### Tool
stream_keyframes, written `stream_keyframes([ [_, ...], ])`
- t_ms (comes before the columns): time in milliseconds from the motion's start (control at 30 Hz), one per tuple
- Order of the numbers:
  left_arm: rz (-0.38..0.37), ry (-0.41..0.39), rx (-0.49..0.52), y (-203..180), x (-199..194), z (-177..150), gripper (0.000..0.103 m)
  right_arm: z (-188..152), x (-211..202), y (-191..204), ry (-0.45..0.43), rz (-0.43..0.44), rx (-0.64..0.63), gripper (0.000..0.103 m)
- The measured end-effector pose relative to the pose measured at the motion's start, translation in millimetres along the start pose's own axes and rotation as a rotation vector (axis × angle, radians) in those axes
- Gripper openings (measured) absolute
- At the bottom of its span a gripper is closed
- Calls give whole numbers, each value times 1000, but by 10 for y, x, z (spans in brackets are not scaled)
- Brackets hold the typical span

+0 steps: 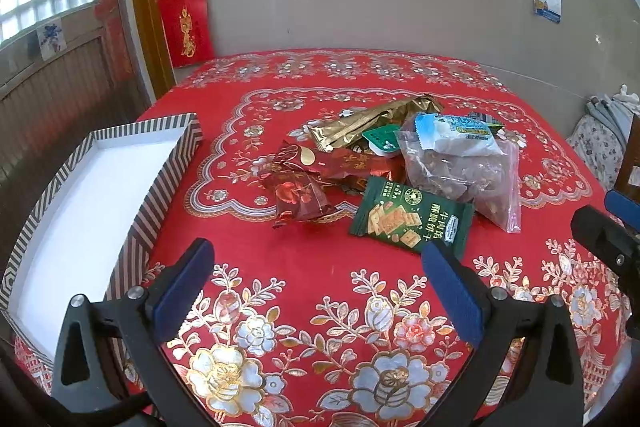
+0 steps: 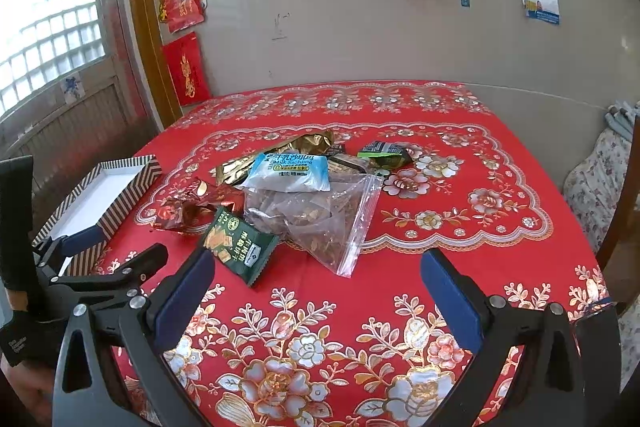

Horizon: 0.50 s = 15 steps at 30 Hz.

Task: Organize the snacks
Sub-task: 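Move both tools toward the snack pile on the tablecloth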

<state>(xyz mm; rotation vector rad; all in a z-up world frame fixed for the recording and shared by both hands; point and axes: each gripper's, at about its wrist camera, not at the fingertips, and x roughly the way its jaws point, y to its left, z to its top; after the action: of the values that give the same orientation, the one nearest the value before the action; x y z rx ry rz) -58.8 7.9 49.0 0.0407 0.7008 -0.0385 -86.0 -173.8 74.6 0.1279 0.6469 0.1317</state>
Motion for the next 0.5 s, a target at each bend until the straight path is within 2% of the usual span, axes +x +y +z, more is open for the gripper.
stream_keyframes([
  [500,5,7,-4,-4,20,-8,103,-24,57,32,29,-2,-22,103],
])
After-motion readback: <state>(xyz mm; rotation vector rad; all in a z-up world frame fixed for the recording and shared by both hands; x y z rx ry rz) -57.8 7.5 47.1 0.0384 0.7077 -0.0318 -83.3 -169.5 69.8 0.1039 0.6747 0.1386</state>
